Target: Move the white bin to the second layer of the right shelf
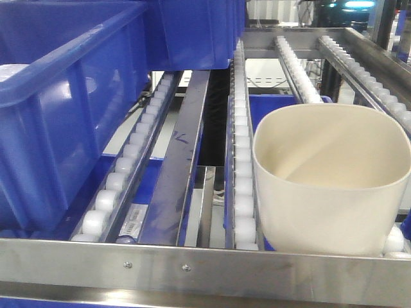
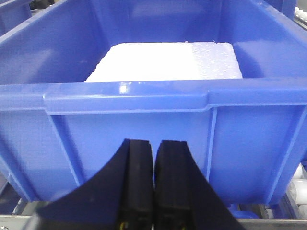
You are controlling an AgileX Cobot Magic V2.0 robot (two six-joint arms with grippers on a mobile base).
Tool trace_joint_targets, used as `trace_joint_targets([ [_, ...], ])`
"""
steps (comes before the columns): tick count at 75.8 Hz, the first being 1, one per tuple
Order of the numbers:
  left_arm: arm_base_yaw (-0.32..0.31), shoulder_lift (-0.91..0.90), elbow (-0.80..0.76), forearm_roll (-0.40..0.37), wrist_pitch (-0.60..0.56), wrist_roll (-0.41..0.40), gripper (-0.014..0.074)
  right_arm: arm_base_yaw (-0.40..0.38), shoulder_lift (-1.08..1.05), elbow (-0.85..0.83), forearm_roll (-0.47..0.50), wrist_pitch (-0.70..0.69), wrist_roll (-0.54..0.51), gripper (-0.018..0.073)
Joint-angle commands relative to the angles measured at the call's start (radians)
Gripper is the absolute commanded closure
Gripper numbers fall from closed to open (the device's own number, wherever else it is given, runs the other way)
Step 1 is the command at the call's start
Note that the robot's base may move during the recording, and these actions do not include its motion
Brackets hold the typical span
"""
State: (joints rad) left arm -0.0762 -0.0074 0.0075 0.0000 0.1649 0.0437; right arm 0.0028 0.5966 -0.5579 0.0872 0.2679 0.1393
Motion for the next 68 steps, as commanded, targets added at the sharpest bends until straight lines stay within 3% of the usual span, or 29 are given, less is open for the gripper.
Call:
trace_joint_targets([
  [1, -0.003, -0.014, 0.037, 0.000, -0.087, -0.005, 0.0512, -0.055, -0.105, 0.037, -0.010, -0.080, -0.008, 0.0506],
  [20, -0.003, -0.014, 0.037, 0.000, -0.087, -0.005, 0.0512, -0.084, -0.294, 0.138, -0.010, -0.046, -0.008, 0.0506],
  [68, -0.003, -0.014, 0.037, 0.000, -0.087, -0.005, 0.0512, -0.084, -0.298, 0.138, -0.022, 0.002, -0.008, 0.0506],
])
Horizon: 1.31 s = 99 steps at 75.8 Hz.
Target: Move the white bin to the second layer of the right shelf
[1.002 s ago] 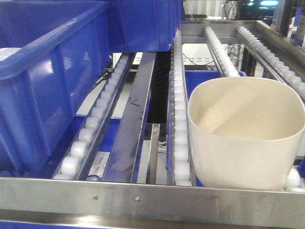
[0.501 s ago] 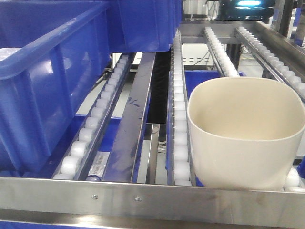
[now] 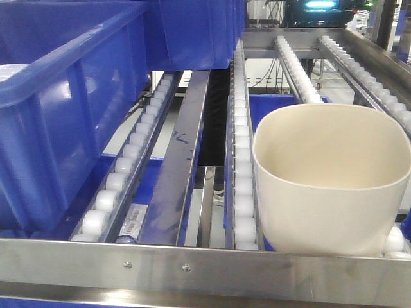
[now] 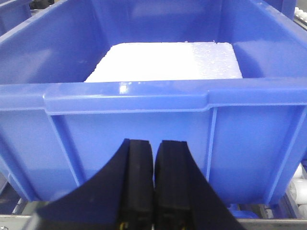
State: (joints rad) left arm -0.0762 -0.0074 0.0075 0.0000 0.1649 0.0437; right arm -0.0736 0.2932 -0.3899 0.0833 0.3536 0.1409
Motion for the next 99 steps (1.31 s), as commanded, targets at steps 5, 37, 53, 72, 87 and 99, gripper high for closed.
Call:
trace_joint_targets([
  [5, -0.003, -0.014, 0.037, 0.000, -0.087, -0.005, 0.0512, -0.010, -0.005, -0.026, -0.019, -0.058, -0.009, 0.0506],
  [37, -0.003, -0.014, 0.037, 0.000, -0.087, -0.005, 0.0512, -0.023, -0.226, 0.307, -0.026, -0.197, -0.009, 0.0506],
  [53, -0.003, -0.014, 0.037, 0.000, -0.087, -0.005, 0.0512, -0.021, -0.324, 0.403, -0.026, -0.238, -0.009, 0.0506],
  [72, -0.003, -0.014, 0.037, 0.000, -0.087, -0.005, 0.0512, -0.021, -0.325, 0.403, -0.026, -0.302, -0.009, 0.0506],
  [87, -0.003, -0.014, 0.037, 0.000, -0.087, -0.005, 0.0512, -0.021, -0.325, 0.403, -0.026, -0.337, -0.009, 0.0506],
  [99, -0.003, -0.014, 0.037, 0.000, -0.087, -0.005, 0.0512, -0.021, -0.325, 0.403, -0.026, -0.337, -0.009, 0.0506],
])
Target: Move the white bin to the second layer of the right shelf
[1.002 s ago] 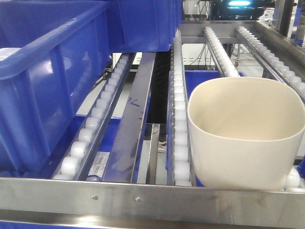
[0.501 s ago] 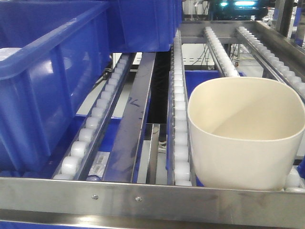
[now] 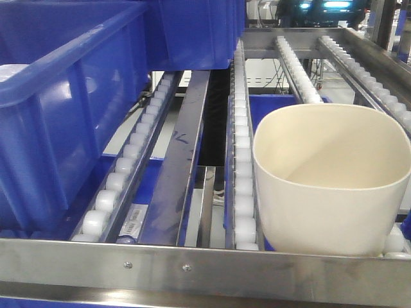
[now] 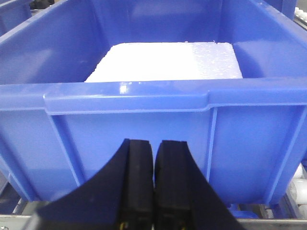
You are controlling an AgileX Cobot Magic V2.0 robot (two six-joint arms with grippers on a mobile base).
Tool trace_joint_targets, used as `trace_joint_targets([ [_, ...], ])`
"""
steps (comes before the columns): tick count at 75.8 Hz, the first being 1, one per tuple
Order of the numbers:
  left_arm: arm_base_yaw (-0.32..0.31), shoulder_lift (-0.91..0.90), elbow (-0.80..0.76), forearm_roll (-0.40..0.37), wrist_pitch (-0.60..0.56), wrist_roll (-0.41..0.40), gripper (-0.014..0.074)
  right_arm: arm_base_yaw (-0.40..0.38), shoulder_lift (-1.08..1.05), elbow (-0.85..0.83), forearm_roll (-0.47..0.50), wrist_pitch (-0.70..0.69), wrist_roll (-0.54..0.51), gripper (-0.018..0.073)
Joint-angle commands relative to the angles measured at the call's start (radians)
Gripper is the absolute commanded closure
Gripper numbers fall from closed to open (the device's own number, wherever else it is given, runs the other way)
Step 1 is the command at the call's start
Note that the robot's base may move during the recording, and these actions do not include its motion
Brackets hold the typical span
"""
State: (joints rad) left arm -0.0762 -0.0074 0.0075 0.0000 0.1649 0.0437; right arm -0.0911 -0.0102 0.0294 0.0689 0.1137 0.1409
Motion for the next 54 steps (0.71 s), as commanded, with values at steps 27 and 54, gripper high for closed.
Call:
trace_joint_targets([
  [27, -0.003, -0.014, 0.037, 0.000, -0.087, -0.005, 0.0512, -0.003, -0.021, -0.016, -0.011, -0.098, -0.009, 0.0506],
  [54, -0.003, -0.014, 0.037, 0.000, -0.087, -0.005, 0.0512, -0.003, -0.021, -0.016, -0.011, -0.098, -0.009, 0.0506],
])
